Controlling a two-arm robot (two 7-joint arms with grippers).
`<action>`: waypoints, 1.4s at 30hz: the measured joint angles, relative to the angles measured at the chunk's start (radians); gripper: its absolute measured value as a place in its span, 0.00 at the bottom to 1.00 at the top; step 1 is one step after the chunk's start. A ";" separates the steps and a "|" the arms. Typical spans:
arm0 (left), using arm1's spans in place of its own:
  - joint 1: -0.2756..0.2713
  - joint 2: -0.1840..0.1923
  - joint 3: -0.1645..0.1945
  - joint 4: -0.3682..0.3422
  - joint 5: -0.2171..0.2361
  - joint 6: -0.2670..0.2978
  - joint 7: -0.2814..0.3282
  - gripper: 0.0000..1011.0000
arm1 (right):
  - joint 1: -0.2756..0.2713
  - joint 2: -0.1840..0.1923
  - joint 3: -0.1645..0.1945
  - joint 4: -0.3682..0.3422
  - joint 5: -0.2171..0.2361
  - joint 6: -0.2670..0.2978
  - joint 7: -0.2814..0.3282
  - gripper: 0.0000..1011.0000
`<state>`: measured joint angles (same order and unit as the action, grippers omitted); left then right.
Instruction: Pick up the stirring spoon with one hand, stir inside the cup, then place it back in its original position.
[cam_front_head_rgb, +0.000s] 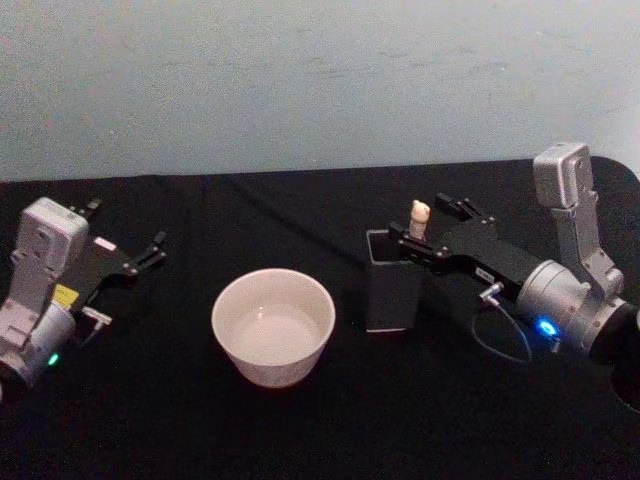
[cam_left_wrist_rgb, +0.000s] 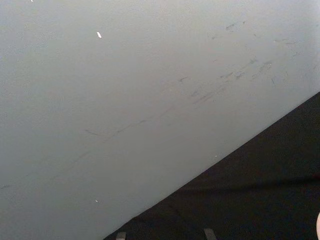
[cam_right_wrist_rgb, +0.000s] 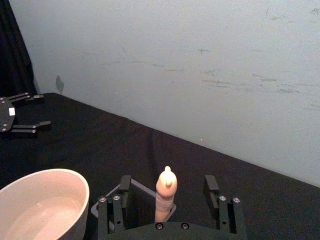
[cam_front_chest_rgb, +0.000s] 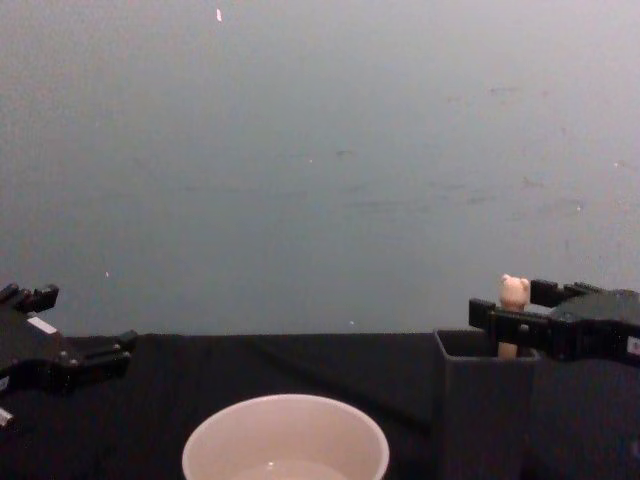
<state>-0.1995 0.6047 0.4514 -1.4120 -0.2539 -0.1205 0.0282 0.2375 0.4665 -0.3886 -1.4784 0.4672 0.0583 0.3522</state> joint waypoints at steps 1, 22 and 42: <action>0.000 0.000 0.000 0.000 0.000 0.000 0.000 0.99 | 0.000 0.000 0.000 0.000 0.000 0.000 0.000 0.92; 0.000 0.000 0.000 0.000 0.000 0.000 0.000 0.99 | -0.002 0.002 0.000 -0.003 0.002 -0.001 -0.002 0.28; 0.000 0.000 0.000 0.000 0.000 0.000 0.000 0.99 | -0.031 -0.013 0.039 -0.058 -0.004 -0.003 0.030 0.21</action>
<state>-0.1995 0.6047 0.4514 -1.4120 -0.2540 -0.1206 0.0283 0.2065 0.4539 -0.3500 -1.5366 0.4629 0.0555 0.3824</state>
